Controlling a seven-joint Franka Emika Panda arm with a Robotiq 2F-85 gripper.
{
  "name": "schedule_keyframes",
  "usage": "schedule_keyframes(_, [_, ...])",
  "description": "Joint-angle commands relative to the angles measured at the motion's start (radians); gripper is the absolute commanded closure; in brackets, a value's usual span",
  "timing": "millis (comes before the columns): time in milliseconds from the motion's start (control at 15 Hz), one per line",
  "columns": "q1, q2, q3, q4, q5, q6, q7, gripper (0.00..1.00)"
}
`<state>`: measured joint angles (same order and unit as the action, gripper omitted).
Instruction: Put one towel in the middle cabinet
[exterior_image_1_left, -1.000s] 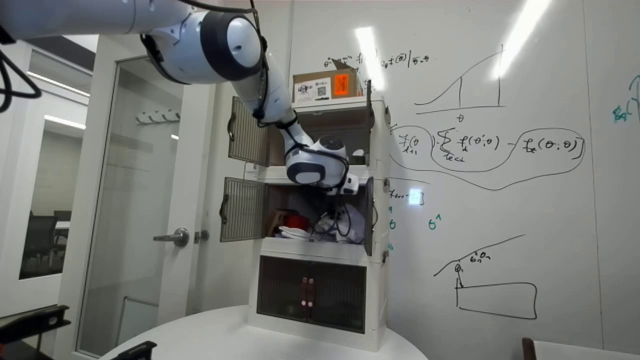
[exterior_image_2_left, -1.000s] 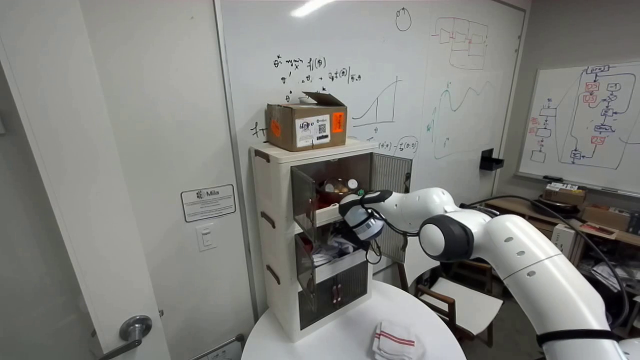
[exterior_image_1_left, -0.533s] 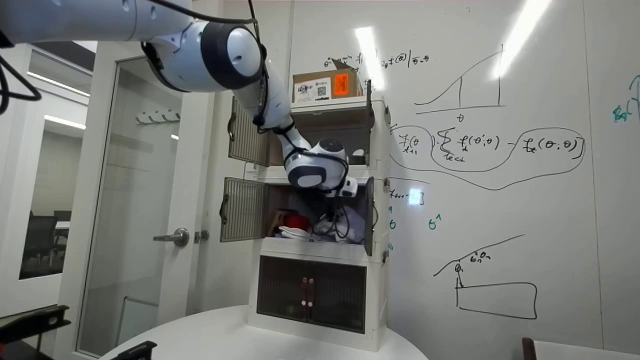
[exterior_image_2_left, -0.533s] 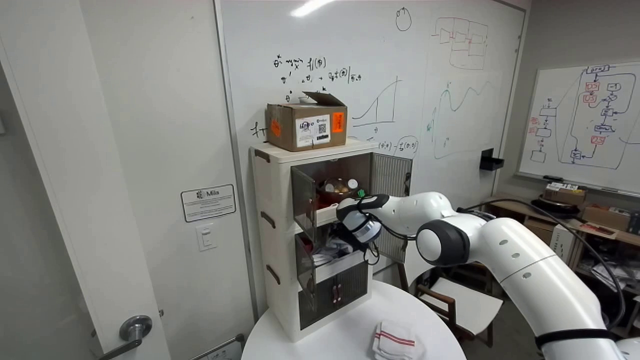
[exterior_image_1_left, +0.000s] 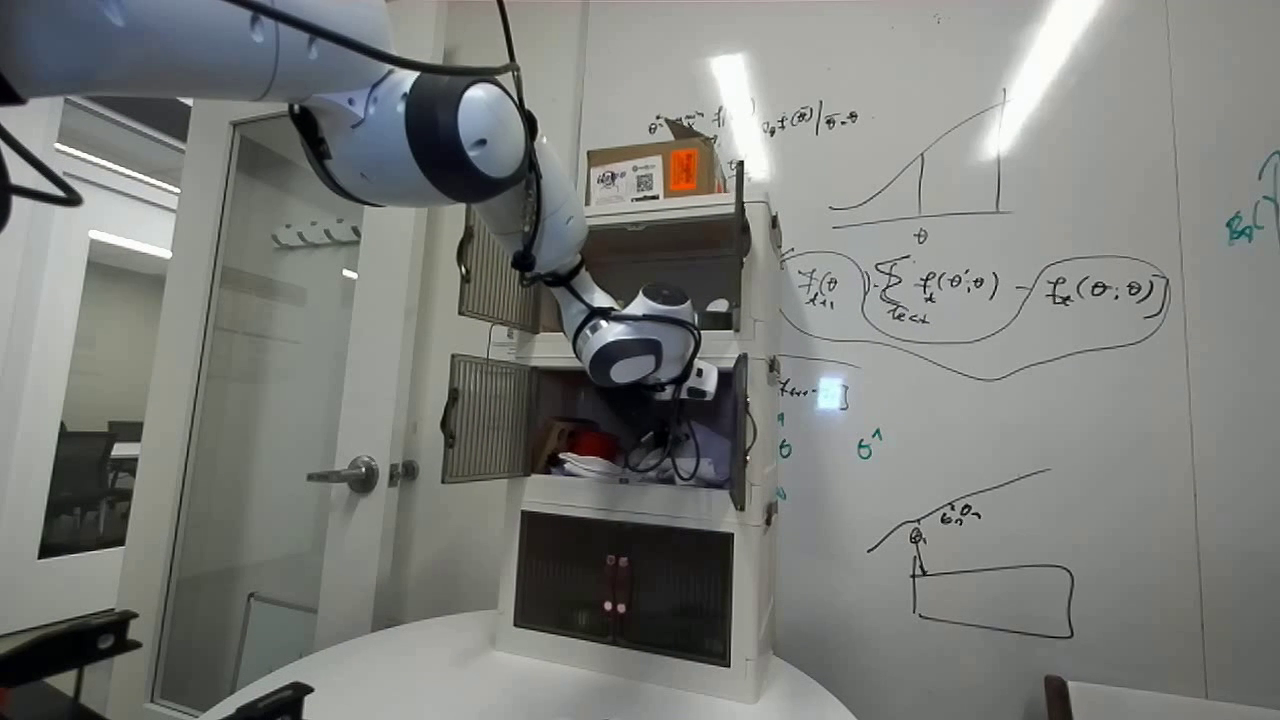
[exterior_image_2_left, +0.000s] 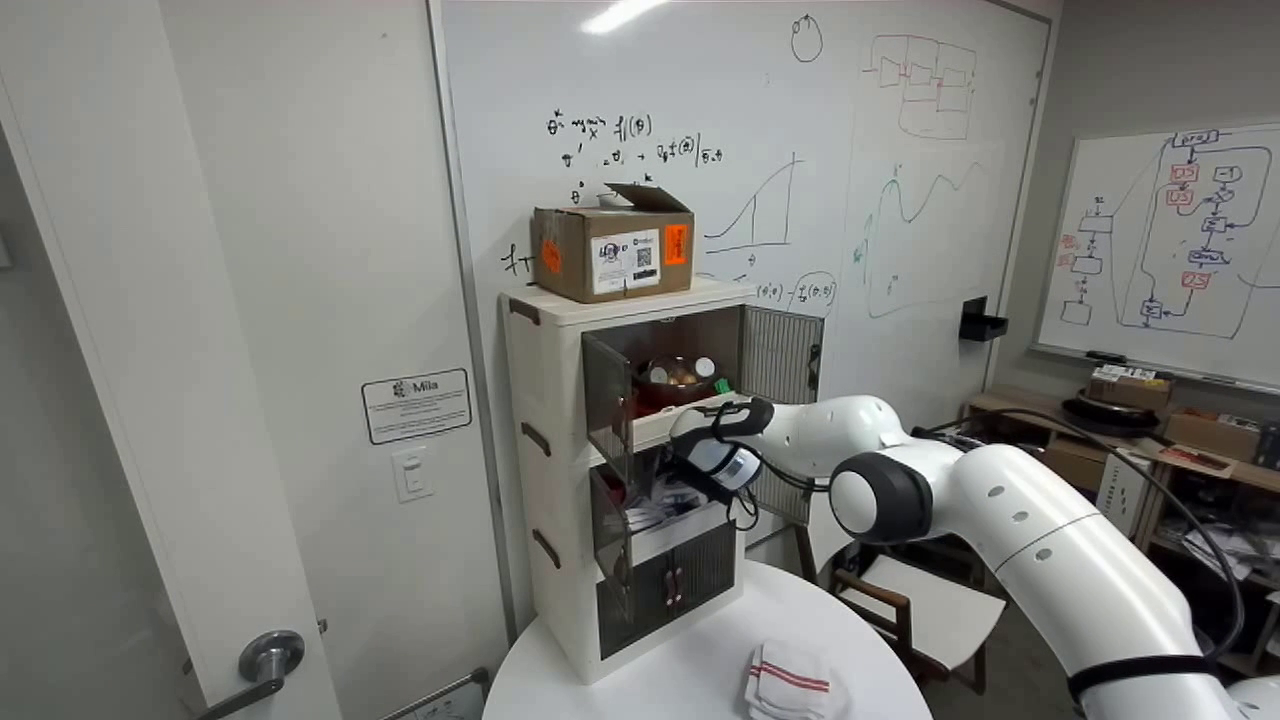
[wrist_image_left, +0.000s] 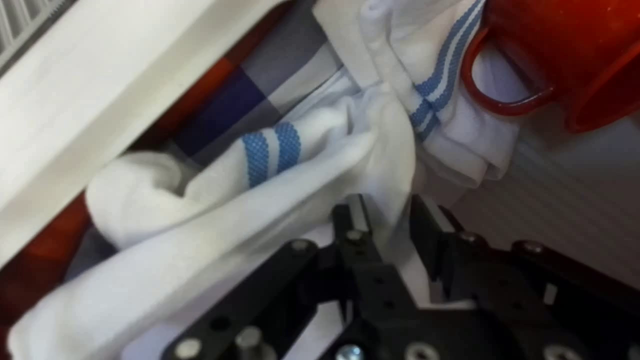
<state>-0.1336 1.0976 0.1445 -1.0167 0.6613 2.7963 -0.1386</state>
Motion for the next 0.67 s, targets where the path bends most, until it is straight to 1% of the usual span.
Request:
schedule_keyframes(0, [-0.014,0.035,0.022,0.073,-0.075,-0.016,0.059,0.38])
schedule_keyframes(200, [-0.042,0.013,0.069,0.041,-0.076,0.011,0.030,0.14])
schedule_keyframes(333, [-0.064,-0.012,0.102,-0.001,-0.063,0.031,0.013,0.02])
schedule_keyframes(400, [-0.074,-0.022,0.113,-0.019,-0.060,0.037,0.012,0.00])
schedule_keyframes(600, [-0.120,-0.049,0.159,-0.073,-0.042,0.037,-0.008,0.00])
